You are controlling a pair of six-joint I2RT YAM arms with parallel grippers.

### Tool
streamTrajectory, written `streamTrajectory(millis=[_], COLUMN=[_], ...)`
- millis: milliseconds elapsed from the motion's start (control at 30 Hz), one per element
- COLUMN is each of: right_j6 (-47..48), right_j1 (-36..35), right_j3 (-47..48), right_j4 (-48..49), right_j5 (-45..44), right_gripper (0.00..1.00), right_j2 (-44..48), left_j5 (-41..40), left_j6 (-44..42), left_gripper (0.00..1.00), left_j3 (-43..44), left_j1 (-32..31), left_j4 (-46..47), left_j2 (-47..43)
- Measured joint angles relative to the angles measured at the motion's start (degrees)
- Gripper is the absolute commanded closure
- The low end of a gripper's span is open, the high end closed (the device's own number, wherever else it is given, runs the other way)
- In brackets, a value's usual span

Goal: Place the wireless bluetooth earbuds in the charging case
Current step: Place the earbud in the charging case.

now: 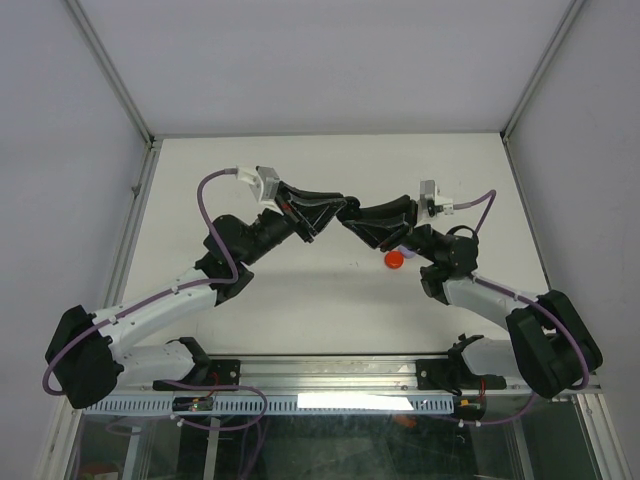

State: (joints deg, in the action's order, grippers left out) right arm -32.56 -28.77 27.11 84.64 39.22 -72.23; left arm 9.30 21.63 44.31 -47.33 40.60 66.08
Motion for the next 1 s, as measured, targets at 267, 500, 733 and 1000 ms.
streamTrajectory(millis=[267,500,733,1000], right_j6=[-0.2,-0.2,-0.2,-0.2], right_j1=[0.0,0.0,0.0,-0.2], right_j3=[0.0,0.0,0.0,0.0], right_j4=[0.0,0.0,0.1,0.1], right_j5=[0.0,0.0,0.0,0.0], right_gripper=[1.0,1.0,1.0,1.0], right_j2=[0.2,0.7,0.8,1.3], left_j5=[-1.7,-1.7,-1.9,-3.5], left_j6=[-0.2,-0.1,0.9,1.5], left_gripper=[0.97,0.98,0.98,0.98], left_j3=[-0.6,-0.7,-1.1,-1.5], left_j1=[0.0,-0.4,-1.1,-2.0], left_j4=[0.1,0.4,2.2,2.9], left_j2=[-0.3,-0.3,-0.3,-0.2])
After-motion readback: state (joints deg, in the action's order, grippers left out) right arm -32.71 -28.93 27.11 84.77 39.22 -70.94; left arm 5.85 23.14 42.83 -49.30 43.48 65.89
